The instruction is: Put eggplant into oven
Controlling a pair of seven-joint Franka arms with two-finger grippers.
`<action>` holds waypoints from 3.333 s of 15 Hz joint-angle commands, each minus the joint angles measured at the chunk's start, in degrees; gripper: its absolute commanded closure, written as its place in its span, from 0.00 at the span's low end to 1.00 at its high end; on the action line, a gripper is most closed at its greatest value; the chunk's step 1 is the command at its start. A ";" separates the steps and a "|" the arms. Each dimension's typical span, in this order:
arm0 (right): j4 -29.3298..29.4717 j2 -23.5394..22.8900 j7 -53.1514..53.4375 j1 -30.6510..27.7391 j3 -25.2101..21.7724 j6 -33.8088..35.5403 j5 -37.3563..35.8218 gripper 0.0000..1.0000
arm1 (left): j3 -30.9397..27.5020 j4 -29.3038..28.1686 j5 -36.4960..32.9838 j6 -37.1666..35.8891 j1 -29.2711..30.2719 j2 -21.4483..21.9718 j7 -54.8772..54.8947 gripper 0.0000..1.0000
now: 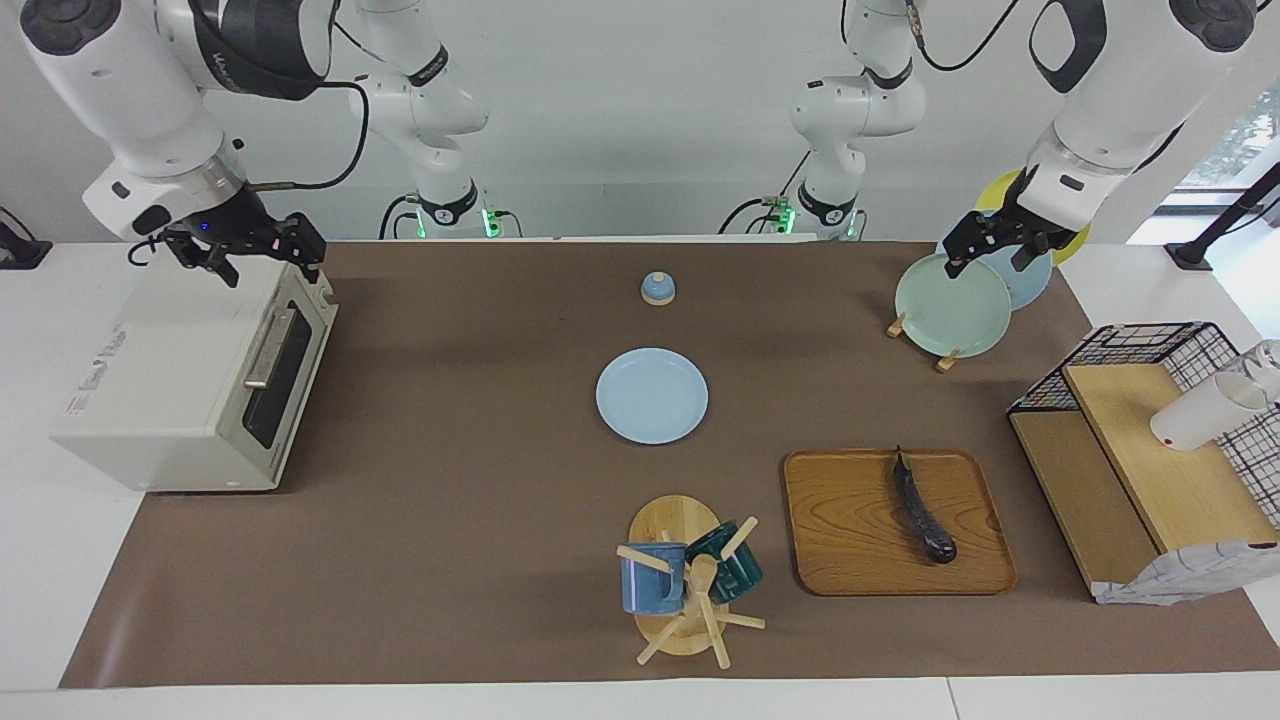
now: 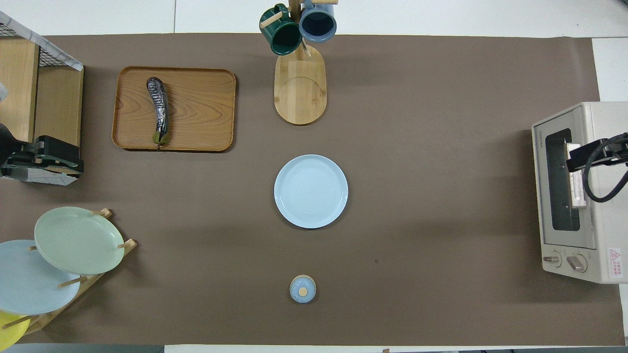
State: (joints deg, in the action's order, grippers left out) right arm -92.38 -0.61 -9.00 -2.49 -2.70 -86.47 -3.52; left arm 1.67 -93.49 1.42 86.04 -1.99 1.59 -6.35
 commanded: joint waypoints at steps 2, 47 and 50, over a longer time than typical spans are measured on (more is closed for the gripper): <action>-1.49 1.32 0.82 0.12 -0.46 -0.19 1.50 0.00 | 0.00 0.59 -0.02 0.53 0.05 -0.18 -0.51 0.00; -30.83 -2.72 9.78 0.02 -0.55 -40.33 2.72 1.00 | 0.53 -9.09 -0.02 49.79 -3.37 -26.12 0.72 1.00; -32.34 -5.35 11.37 0.99 -0.46 -44.39 4.92 1.00 | 1.49 -8.55 1.47 42.39 -4.16 -20.68 -3.30 1.00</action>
State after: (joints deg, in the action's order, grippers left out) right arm -124.55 -1.30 2.31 0.26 -2.19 -124.85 2.60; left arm 2.78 -101.47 1.88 133.60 -4.93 -24.04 -6.73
